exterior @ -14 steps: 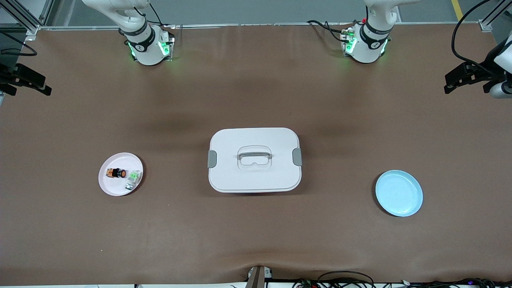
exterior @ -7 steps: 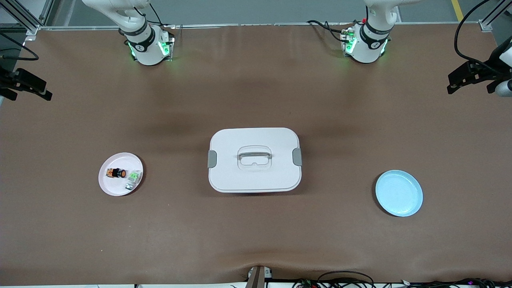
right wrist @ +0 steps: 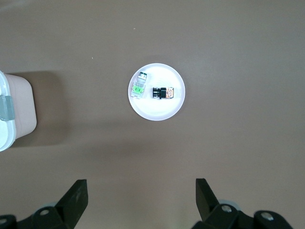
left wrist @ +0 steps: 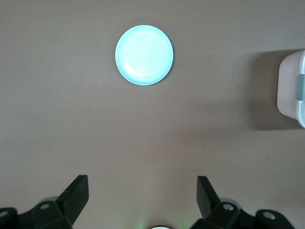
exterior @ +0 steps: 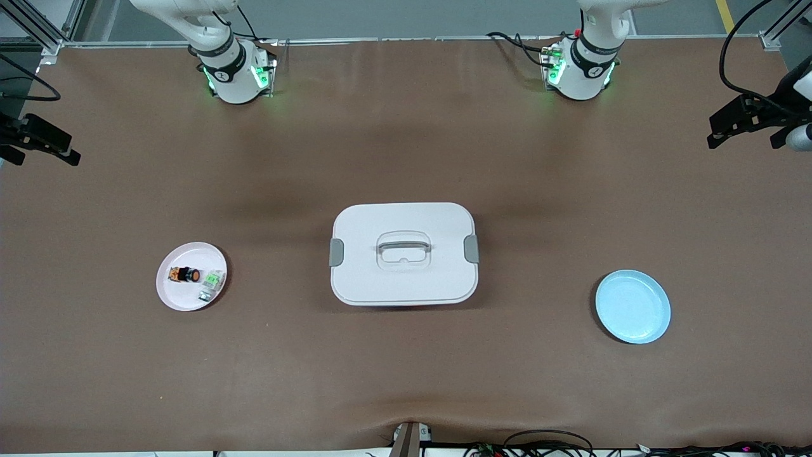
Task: Transfer orange switch to right arm and place
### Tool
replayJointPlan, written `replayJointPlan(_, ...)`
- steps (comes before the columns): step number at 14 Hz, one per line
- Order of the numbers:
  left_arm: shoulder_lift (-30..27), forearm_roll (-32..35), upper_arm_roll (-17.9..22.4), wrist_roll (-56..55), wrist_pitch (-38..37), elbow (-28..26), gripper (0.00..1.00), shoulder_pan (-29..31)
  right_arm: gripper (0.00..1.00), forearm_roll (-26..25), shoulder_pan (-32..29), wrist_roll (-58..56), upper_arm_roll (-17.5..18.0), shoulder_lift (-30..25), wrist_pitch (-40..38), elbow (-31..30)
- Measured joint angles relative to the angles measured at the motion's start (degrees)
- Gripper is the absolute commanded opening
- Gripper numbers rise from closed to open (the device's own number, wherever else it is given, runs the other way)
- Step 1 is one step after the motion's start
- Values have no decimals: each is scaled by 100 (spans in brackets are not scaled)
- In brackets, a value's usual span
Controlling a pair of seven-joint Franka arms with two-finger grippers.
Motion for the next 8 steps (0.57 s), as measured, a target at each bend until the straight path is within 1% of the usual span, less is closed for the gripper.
replayJointPlan(6, 1, -176, -10, 0, 0, 2, 100, -9, 100, -15, -97, 20, -82, 10, 1, -19)
replayJointPlan(8, 1, -185, -81, 0, 0, 2, 100, -14, 100, -15, -98, 20, -80, 10, 0, -20)
